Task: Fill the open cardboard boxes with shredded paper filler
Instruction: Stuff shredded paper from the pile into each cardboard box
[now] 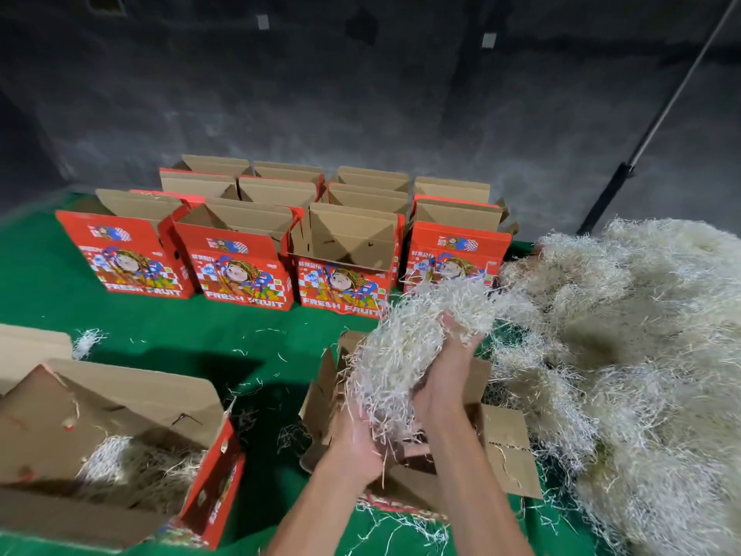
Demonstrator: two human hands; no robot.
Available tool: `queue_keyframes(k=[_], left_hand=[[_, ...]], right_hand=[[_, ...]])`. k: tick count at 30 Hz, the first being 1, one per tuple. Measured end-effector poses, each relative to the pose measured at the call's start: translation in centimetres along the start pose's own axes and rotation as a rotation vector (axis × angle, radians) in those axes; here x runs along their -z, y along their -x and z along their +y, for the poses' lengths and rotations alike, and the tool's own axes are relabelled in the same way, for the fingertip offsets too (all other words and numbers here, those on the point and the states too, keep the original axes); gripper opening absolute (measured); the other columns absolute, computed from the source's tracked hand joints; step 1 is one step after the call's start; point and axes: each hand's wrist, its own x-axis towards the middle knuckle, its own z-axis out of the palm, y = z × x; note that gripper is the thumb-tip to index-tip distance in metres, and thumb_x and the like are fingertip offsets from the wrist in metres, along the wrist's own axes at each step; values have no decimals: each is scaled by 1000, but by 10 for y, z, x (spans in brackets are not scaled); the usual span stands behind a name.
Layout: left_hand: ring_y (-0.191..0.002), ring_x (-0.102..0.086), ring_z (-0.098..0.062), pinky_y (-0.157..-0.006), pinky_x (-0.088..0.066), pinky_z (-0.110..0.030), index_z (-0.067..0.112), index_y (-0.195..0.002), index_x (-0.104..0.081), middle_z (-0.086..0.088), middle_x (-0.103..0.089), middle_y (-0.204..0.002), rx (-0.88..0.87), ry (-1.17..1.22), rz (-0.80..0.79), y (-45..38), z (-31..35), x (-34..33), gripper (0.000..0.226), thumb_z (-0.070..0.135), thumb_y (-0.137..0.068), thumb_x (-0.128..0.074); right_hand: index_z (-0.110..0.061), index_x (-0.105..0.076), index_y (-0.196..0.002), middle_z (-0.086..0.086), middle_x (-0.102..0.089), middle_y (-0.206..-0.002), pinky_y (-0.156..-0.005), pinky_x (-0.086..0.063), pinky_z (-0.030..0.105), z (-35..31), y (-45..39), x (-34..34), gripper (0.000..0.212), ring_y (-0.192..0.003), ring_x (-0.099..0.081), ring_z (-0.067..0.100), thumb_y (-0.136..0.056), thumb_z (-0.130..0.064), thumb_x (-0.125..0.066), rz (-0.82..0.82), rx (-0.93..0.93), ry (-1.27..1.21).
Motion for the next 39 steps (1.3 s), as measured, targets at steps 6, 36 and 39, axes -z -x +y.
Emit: queue_keyframes(k=[6, 36, 39], left_hand=[[-141, -40, -30, -115, -25, -63, 36, -146, -46, -1, -44, -153, -250, -52, -185, 12, 22, -3, 106, 89, -57, -67], [-120, -56, -18, -111, -37, -40, 28, -138, -53, 2, -58, -135, -361, 10, -17, 25, 24, -42, 67, 65, -82, -64], [-112, -59, -34, -103, -40, -42, 9, -134, -52, -21, -62, -119, -243, -169, 33, 5, 29, -31, 53, 50, -102, -42]], right_hand=[[-41, -38, -138, -5, -22, -161, -122, -17, 50, 42, 9, 51, 47, -150, -17, 17, -96, -41, -60, -198, 614, 877], [-26, -63, -123, -6, -66, -115, -98, -48, 34, 50, 21, 37, 44, -106, -60, 8, -101, -58, -42, -39, 634, 875], [-16, -68, -97, -13, -60, -64, -51, -53, 26, 55, 28, 28, 45, -53, -60, 4, -99, -56, -48, -103, 880, 1087]])
